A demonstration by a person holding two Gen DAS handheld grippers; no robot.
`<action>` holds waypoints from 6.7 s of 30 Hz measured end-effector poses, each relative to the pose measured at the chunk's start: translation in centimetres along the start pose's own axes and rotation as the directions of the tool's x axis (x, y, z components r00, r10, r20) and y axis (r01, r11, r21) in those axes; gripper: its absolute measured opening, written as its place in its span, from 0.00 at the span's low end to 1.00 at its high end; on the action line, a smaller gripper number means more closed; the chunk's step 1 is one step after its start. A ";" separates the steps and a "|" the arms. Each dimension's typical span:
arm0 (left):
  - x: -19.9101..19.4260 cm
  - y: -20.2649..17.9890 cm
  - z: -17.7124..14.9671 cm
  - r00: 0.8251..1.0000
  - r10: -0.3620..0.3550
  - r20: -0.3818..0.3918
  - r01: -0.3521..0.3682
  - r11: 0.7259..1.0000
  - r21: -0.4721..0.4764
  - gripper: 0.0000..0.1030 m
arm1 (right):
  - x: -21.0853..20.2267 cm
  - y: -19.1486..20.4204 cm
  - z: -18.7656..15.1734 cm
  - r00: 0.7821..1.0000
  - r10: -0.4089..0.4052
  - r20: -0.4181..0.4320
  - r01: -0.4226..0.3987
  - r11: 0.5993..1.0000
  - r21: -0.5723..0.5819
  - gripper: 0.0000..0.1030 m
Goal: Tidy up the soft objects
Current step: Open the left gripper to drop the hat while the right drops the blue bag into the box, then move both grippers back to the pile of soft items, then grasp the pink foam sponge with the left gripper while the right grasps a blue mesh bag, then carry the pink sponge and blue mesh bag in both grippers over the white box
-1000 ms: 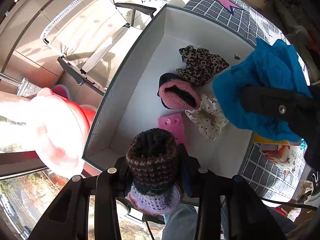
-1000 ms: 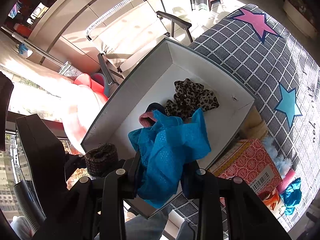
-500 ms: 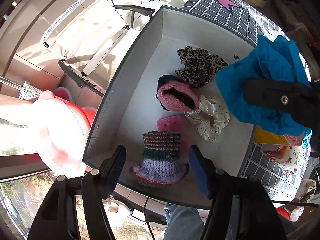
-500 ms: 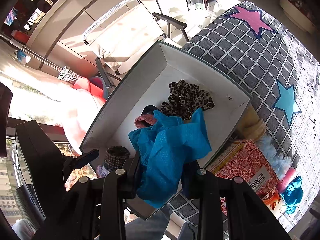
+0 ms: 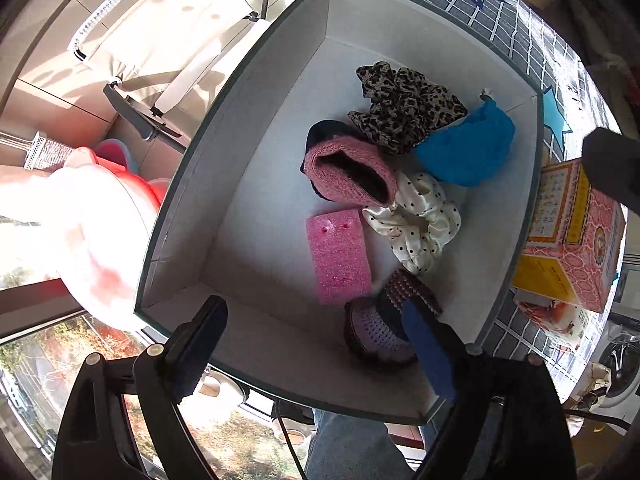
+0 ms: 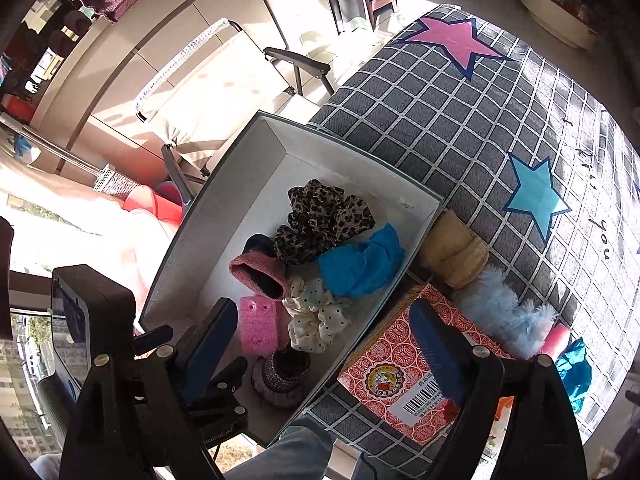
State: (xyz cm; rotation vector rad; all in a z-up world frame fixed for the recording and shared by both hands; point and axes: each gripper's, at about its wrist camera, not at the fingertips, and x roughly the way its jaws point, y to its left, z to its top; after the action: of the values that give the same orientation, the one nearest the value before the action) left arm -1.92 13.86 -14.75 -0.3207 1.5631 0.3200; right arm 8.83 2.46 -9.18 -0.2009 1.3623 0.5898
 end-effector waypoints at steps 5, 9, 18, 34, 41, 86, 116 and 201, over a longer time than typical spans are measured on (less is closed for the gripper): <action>-0.6 -0.5 0.3 1.000 0.011 0.023 -0.012 1.000 0.016 0.88 | -0.3 -0.8 -0.1 1.000 0.001 0.005 -0.002 1.000 0.022 0.86; -0.8 -1.1 0.6 0.999 0.017 0.030 -0.018 0.999 0.034 0.88 | -0.7 -2.0 -0.2 1.000 0.003 0.012 -0.004 0.999 0.053 0.86; -3.9 -5.5 3.3 0.996 -0.048 0.072 0.037 0.989 0.144 0.89 | -3.3 -10.7 -1.1 0.998 -0.038 0.057 0.023 0.969 0.247 0.86; -6.3 -21.8 6.8 0.996 -0.087 0.032 0.064 0.894 0.443 0.89 | -2.5 -33.2 -13.5 0.992 -0.087 -0.087 0.123 0.673 0.729 0.86; -3.0 -28.0 5.9 1.000 0.011 -0.011 -0.002 0.821 0.570 0.89 | 1.0 -34.4 -15.7 0.993 0.005 -0.116 0.081 0.690 0.720 0.86; 13.8 -45.1 1.2 0.902 0.296 -0.315 -0.004 0.734 0.680 0.93 | 1.2 -43.7 -17.9 0.998 -0.066 -0.010 0.055 0.724 0.687 0.69; -0.7 -45.4 -2.0 0.994 -0.105 0.023 0.049 0.635 0.771 0.22 | -3.6 -40.9 -18.4 0.994 -0.052 0.092 -0.028 0.708 0.705 0.24; -5.5 -2.4 -0.1 0.952 -0.127 0.280 0.065 0.973 0.220 0.22 | -2.8 -0.1 -2.1 0.998 0.022 0.053 -0.025 0.999 0.040 0.25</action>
State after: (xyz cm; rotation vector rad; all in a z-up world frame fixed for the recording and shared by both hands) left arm -0.97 11.60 -9.29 -0.1761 1.2705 0.1180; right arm 6.85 0.57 -6.95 -0.1357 1.3257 0.5827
